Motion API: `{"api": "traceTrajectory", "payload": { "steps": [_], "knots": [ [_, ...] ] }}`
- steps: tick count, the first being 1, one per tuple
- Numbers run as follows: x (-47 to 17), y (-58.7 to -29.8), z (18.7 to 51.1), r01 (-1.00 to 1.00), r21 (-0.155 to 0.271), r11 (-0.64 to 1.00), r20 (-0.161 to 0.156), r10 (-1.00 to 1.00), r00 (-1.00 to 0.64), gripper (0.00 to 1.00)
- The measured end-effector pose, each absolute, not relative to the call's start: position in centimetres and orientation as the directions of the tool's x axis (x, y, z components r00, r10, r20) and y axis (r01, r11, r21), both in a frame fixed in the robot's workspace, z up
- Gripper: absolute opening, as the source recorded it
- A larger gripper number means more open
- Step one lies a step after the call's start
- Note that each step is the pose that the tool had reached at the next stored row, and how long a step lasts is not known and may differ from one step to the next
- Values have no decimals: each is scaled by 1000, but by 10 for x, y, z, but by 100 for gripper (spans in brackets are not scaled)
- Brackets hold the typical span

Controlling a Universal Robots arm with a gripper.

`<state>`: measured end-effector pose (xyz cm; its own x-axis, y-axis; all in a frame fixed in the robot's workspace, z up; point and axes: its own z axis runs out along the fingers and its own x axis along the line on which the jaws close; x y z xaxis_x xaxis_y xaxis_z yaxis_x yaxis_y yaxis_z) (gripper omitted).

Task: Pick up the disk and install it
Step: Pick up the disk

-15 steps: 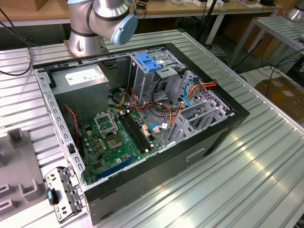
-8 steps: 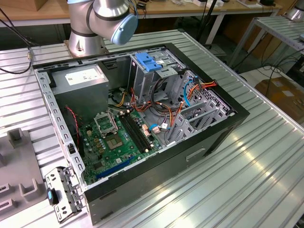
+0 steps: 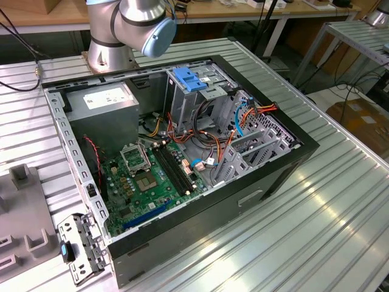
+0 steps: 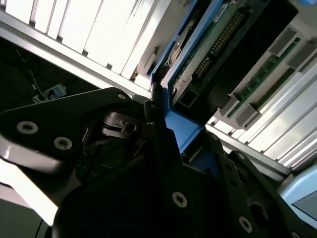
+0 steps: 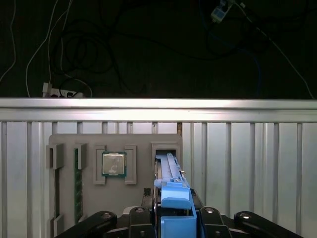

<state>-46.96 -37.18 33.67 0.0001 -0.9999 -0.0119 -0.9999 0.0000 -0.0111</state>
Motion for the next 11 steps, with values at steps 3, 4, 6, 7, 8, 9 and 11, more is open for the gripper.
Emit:
{"api": "traceTrajectory", "payload": {
  "steps": [3,4,6,7,8,9,11],
  "knots": [
    [-470,-372,341,-1000,-11,0,-11,-1000,0,37],
    [-470,-372,342,-1000,-11,0,-10,-1000,0,37],
    [-470,-372,343,-1000,-11,0,-10,-1000,0,37],
    [-470,-372,343,-1000,-11,0,-10,-1000,0,37],
    [-470,-372,343,-1000,-11,0,-10,-1000,0,37],
    [-470,-372,343,-1000,-11,0,-10,-1000,0,37],
    [-470,-372,343,-1000,-11,0,-10,-1000,0,37]
  ]
}}
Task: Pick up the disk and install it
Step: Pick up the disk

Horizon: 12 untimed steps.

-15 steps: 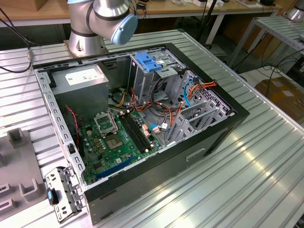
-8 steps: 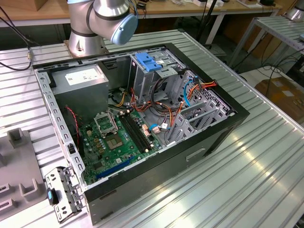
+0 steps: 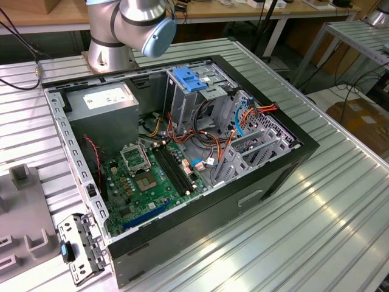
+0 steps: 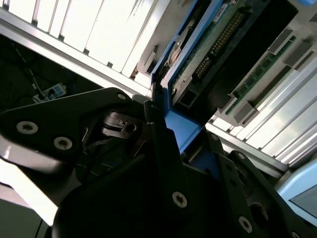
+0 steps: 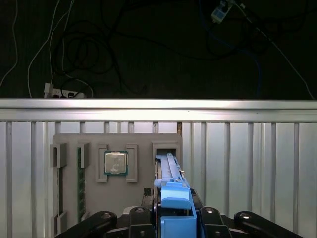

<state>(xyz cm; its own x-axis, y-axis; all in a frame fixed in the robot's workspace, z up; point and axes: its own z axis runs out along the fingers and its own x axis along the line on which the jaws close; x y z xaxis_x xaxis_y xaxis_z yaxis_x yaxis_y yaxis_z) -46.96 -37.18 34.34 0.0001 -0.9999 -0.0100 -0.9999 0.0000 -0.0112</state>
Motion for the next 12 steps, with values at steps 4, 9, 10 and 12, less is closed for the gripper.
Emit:
{"api": "traceTrajectory", "payload": {
  "steps": [4,9,10,12],
  "knots": [
    [-470,-372,344,-1000,-11,0,-10,-1000,0,37],
    [-470,-372,346,-1000,-11,0,-10,-1000,0,37],
    [-470,-372,347,-1000,-11,0,-10,-1000,0,37],
    [-470,-372,348,-1000,-11,0,-10,-1000,0,37]
  ]
}}
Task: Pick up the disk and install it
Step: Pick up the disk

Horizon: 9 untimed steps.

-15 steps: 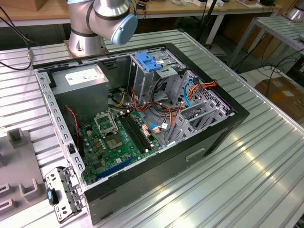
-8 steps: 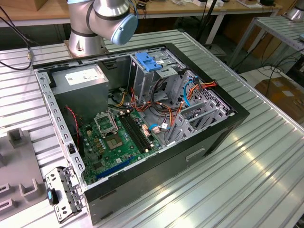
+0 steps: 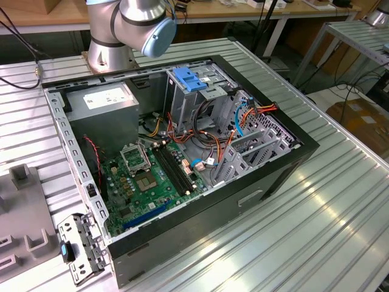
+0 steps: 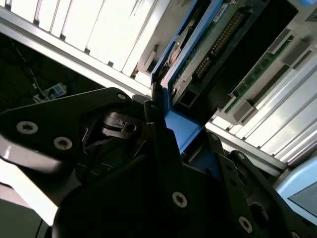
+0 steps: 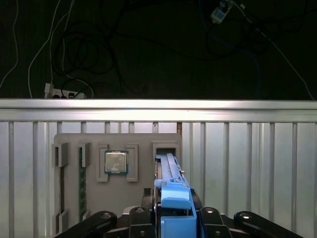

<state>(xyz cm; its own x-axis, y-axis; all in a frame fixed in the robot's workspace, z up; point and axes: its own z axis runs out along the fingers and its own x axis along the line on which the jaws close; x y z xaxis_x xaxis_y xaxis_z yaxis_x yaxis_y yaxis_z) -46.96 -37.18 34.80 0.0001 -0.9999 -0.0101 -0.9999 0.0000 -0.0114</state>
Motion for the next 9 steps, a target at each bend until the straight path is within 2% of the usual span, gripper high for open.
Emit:
{"api": "traceTrajectory", "payload": {
  "steps": [9],
  "knots": [
    [-470,-372,351,-1000,-11,0,-10,-1000,0,37]
  ]
}}
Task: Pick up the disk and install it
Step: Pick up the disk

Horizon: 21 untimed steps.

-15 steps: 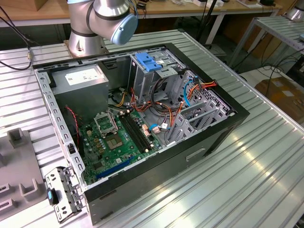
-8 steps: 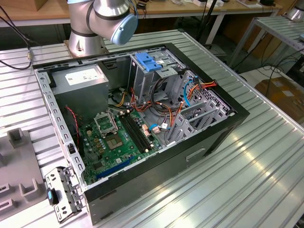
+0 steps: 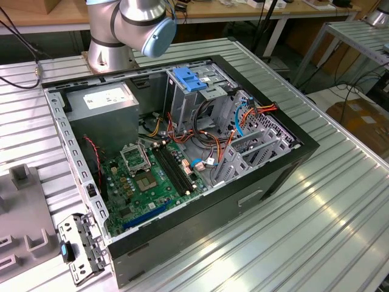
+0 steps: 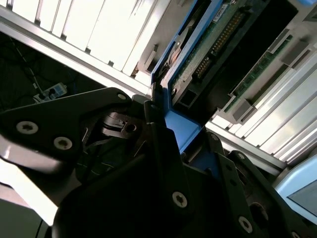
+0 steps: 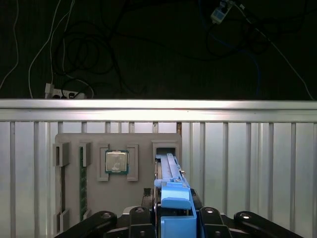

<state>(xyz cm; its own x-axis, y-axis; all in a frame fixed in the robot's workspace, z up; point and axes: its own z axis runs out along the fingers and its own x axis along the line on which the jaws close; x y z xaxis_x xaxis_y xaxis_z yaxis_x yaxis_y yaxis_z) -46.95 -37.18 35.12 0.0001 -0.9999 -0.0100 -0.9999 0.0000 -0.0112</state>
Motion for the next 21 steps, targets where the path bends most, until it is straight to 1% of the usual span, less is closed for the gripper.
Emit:
{"api": "traceTrajectory", "payload": {
  "steps": [21],
  "knots": [
    [-469,-372,367,-1000,-8,0,-10,-1000,0,37]
  ]
}}
